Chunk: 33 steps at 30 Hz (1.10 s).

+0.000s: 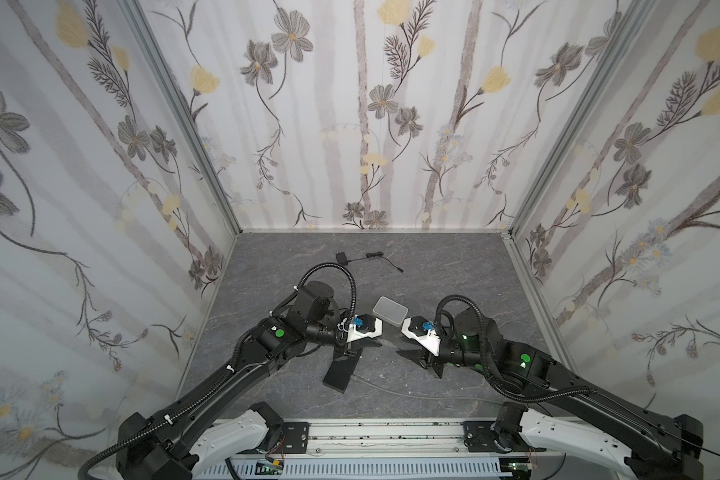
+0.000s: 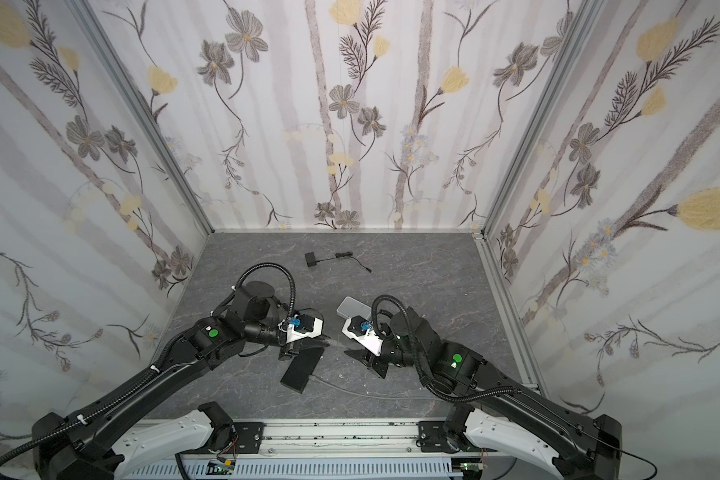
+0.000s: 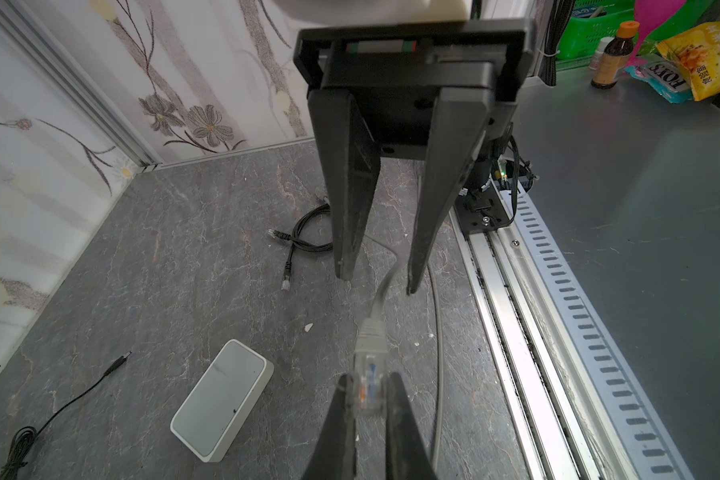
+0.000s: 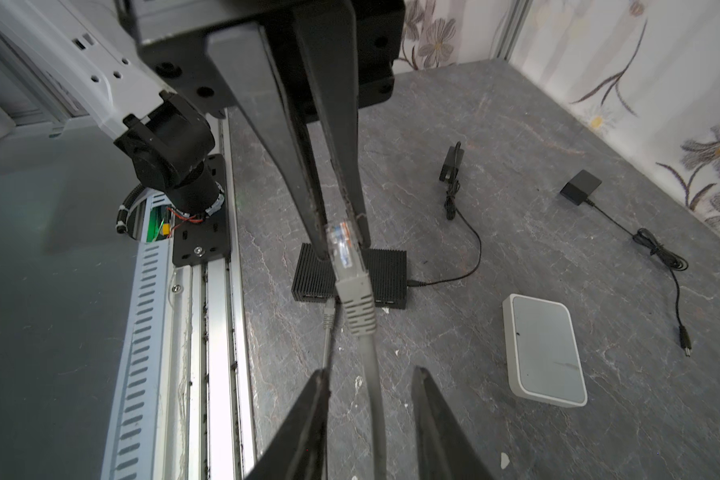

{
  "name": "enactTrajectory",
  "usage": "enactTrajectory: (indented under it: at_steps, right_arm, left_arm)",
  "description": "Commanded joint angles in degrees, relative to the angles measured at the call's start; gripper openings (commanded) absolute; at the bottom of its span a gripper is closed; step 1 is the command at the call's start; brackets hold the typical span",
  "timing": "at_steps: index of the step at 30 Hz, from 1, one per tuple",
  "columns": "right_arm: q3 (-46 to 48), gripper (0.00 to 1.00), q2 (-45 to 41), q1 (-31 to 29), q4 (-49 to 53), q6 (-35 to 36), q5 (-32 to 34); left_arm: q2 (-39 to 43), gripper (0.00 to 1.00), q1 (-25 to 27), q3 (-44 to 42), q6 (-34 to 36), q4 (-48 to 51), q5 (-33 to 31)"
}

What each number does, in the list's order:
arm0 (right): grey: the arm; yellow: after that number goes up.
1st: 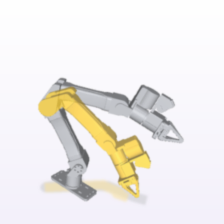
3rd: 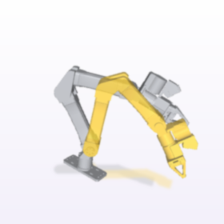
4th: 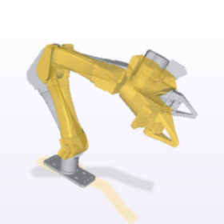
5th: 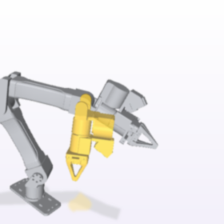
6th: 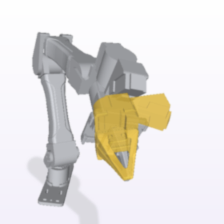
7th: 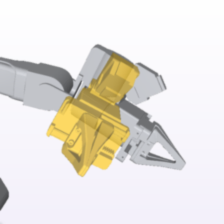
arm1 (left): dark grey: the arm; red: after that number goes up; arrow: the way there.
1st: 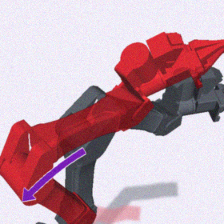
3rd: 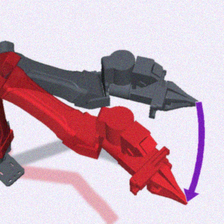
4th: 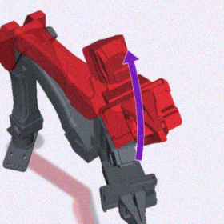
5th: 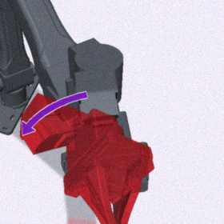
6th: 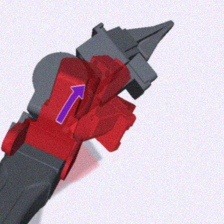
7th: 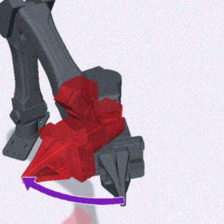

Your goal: Insert the plug into the switch port

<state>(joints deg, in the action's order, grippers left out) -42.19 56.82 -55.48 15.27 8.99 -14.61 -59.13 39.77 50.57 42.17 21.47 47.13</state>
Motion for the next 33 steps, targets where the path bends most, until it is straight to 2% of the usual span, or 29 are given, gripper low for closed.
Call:
enactTrajectory:
  at_steps: [1, 12, 33]
  right_arm:
    - [4.18, 0.37, -3.00, -0.06, -12.81, -2.24, -2.06]
    - [11.27, 0.33, -4.51, -0.07, -23.46, -1.23, -4.02]
    - [12.22, 0.28, 1.41, -0.06, -27.91, -1.41, -5.33]
  left_arm:
    - [0.16, 0.02, -0.04, 0.40, 0.70, -0.27, 0.77]
    - [0.25, 0.02, -0.04, 0.39, 0.52, -0.46, 1.41]
    - [0.28, 0.02, -0.04, 0.40, 0.38, -0.57, 1.53]
